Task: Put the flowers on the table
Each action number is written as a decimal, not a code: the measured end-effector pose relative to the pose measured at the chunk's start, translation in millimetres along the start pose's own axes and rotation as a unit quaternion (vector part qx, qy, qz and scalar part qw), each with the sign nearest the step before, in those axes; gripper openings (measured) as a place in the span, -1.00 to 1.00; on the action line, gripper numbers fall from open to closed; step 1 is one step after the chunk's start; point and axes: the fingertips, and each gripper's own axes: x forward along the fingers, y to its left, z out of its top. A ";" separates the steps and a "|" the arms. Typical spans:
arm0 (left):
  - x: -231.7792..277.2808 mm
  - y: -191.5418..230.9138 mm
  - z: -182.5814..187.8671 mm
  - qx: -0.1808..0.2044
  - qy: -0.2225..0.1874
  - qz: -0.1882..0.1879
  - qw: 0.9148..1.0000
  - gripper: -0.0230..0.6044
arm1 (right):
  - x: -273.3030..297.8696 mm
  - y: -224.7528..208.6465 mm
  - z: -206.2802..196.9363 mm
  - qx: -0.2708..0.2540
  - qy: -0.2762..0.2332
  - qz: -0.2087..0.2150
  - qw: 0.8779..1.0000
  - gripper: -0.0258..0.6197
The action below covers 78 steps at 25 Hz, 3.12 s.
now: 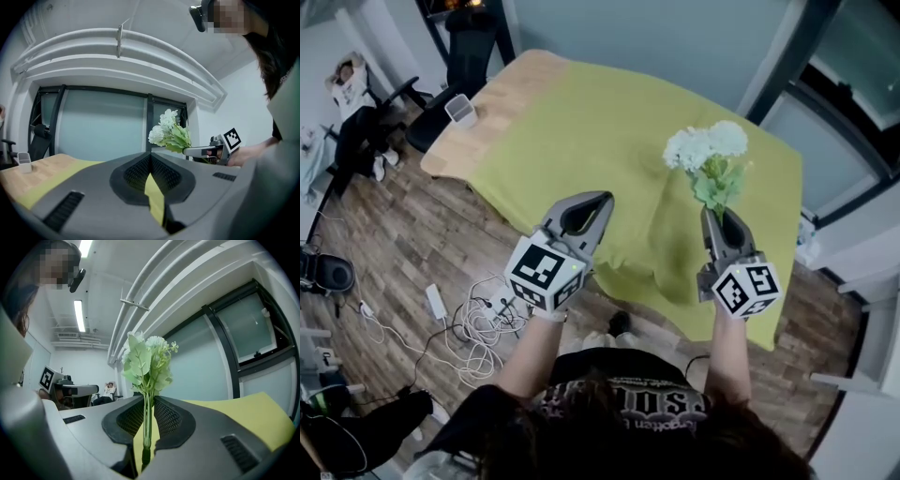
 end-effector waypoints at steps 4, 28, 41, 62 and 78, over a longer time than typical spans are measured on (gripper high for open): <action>31.5 18.0 2.3 0.002 0.004 -0.007 1.000 -0.93 | 21.7 -21.1 3.6 0.009 -0.004 -0.006 1.000 -0.71; 127.1 100.4 -3.7 0.000 0.009 -0.032 0.999 -0.93 | 123.9 -77.4 -18.6 0.015 0.030 -0.018 0.999 -0.71; 179.8 162.1 -10.0 -0.005 0.018 -0.067 0.998 -0.93 | 205.8 -101.7 -44.5 -0.013 0.057 -0.031 0.998 -0.71; 190.6 193.7 -48.1 -0.025 0.062 -0.101 0.993 -0.93 | 275.6 -144.0 -195.8 0.000 0.207 -0.050 0.977 -0.71; 187.5 180.8 -55.4 -0.035 0.073 -0.110 0.991 -0.93 | 252.5 -155.3 -235.3 0.021 0.278 -0.102 0.955 -0.59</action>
